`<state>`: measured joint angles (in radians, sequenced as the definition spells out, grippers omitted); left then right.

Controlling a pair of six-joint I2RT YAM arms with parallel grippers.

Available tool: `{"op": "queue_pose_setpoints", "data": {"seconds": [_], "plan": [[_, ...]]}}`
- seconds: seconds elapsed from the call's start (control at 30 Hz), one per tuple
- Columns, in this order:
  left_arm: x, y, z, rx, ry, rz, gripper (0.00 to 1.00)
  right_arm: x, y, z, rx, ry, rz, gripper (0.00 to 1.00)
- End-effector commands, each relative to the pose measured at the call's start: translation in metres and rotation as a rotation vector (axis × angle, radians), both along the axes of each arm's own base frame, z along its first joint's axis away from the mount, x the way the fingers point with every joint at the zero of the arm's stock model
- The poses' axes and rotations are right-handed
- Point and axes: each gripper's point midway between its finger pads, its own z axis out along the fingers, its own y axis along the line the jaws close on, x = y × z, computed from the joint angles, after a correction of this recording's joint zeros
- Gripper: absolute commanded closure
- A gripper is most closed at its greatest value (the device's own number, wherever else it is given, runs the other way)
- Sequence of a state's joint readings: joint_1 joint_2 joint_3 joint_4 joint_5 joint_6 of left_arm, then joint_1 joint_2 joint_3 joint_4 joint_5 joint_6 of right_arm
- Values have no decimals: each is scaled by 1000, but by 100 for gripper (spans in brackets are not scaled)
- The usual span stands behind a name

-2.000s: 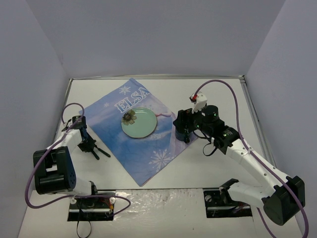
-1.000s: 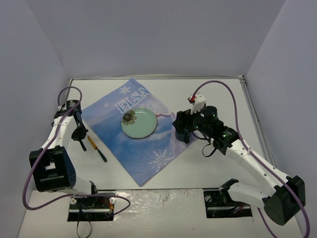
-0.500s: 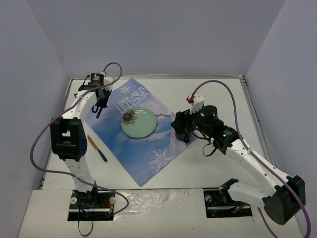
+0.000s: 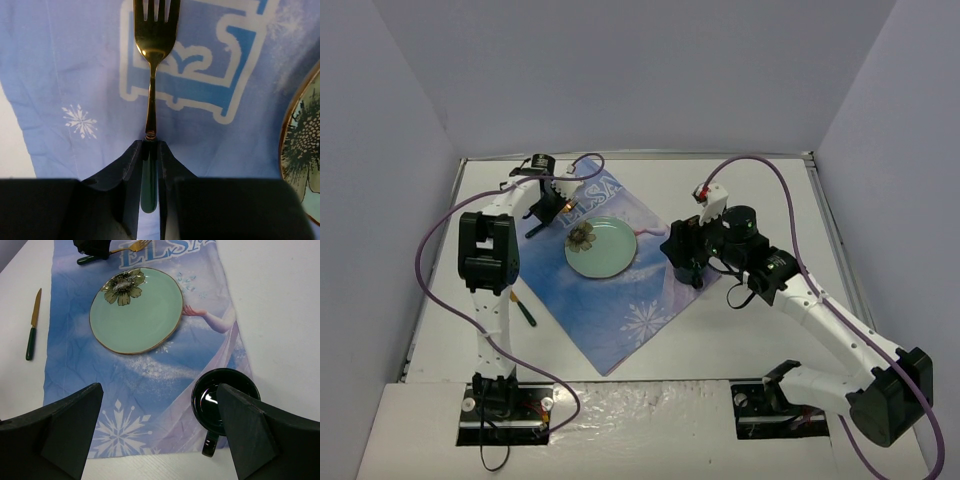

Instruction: Set the dinner table for one person

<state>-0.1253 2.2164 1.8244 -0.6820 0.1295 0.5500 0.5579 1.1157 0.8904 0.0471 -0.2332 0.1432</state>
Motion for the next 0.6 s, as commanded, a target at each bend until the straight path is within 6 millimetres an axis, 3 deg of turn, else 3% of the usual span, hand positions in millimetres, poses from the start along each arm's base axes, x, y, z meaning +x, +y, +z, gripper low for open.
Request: {"op": "queue_pose_setpoints", "data": {"seconds": [0.0, 0.57], "plan": [[22, -12, 44, -37, -111, -105, 100, 13, 13, 27, 36, -67, 25, 6], [12, -4, 23, -65, -43, -17, 100, 18, 15, 23, 17, -62, 25, 6]]}}
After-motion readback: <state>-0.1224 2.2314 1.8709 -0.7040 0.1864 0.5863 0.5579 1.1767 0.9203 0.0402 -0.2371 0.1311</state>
